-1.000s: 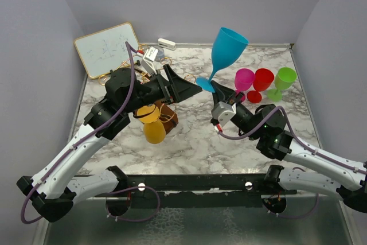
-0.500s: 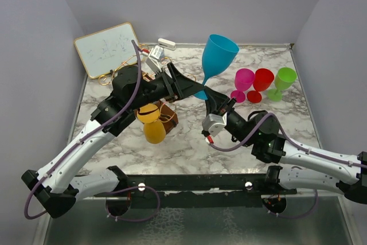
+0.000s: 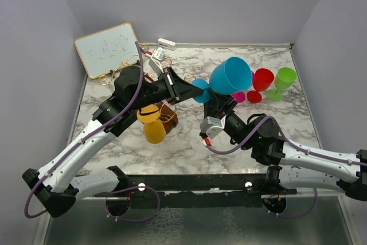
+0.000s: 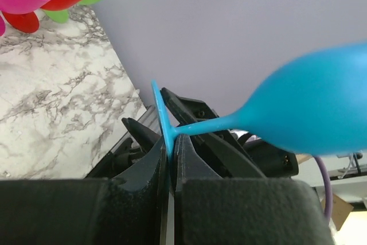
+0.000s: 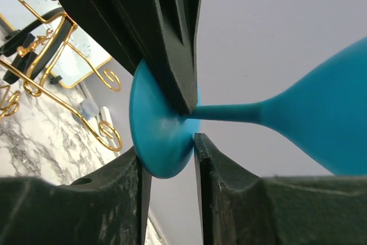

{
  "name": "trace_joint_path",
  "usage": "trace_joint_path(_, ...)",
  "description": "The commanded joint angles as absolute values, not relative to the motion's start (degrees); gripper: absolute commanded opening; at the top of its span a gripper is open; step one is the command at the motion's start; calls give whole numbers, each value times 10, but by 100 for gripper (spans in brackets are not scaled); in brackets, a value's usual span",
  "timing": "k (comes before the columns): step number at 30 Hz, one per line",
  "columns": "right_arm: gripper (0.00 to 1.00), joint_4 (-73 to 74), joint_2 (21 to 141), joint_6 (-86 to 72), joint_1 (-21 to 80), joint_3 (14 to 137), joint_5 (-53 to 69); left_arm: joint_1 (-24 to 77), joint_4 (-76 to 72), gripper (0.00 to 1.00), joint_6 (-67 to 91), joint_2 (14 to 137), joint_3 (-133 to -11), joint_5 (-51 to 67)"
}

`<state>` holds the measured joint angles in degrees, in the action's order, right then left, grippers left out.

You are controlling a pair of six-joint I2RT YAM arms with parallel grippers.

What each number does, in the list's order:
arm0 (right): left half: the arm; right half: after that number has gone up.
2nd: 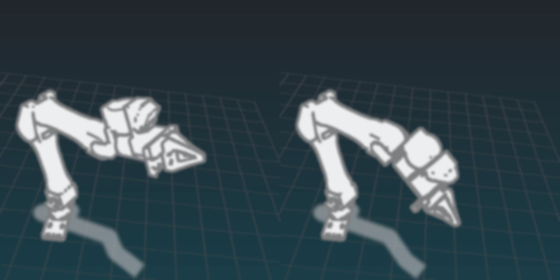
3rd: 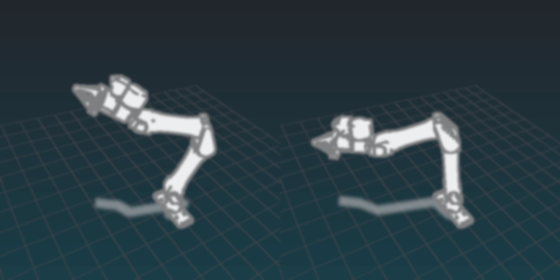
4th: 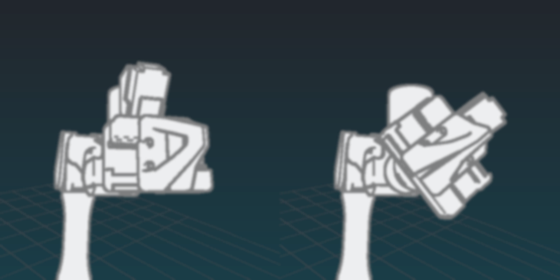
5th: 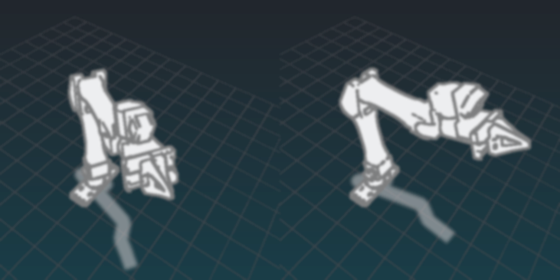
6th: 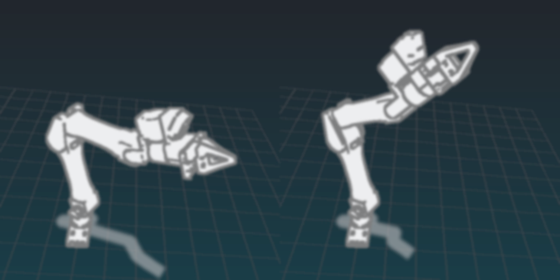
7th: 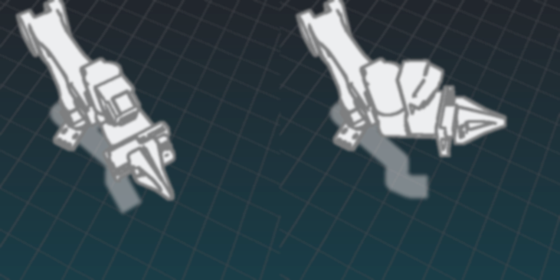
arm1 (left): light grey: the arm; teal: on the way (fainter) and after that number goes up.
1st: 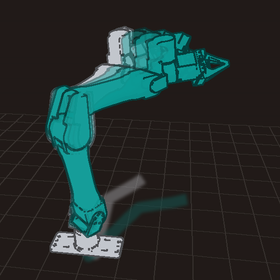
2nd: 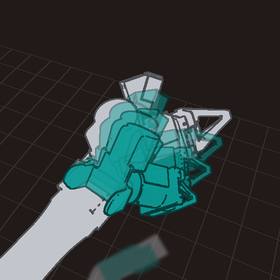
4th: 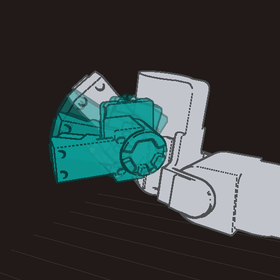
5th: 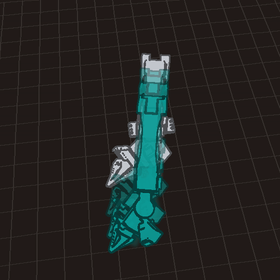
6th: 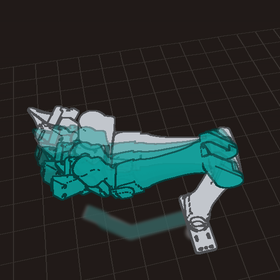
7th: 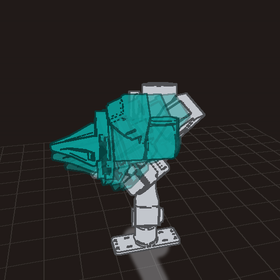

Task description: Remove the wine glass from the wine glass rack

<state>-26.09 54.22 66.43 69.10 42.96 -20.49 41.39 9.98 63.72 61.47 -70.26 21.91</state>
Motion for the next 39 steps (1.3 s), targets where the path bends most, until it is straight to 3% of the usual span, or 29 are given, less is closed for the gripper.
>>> trace_joint_path(1,36,-207,499,575,698,434,-233,417,119,0,564,573,-717,164)
trace_joint_path(13,36,182,355,128,698,556,-210,417,212,0,464,452,-758,-36)
trace_joint_path(20,34,412,502,-59,698,758,-276,417,287,0,386,395,-730,-50)
trace_joint_path(24,39,480,587,-105,698,896,-270,417,339,0,367,367,-722,-74)
trace_joint_path(32,41,564,731,-117,698,1162,-223,417,380,0,357,339,-724,-89)
trace_joint_path(39,48,575,799,-77,698,1252,-178,417,398,0,354,334,-731,-88)
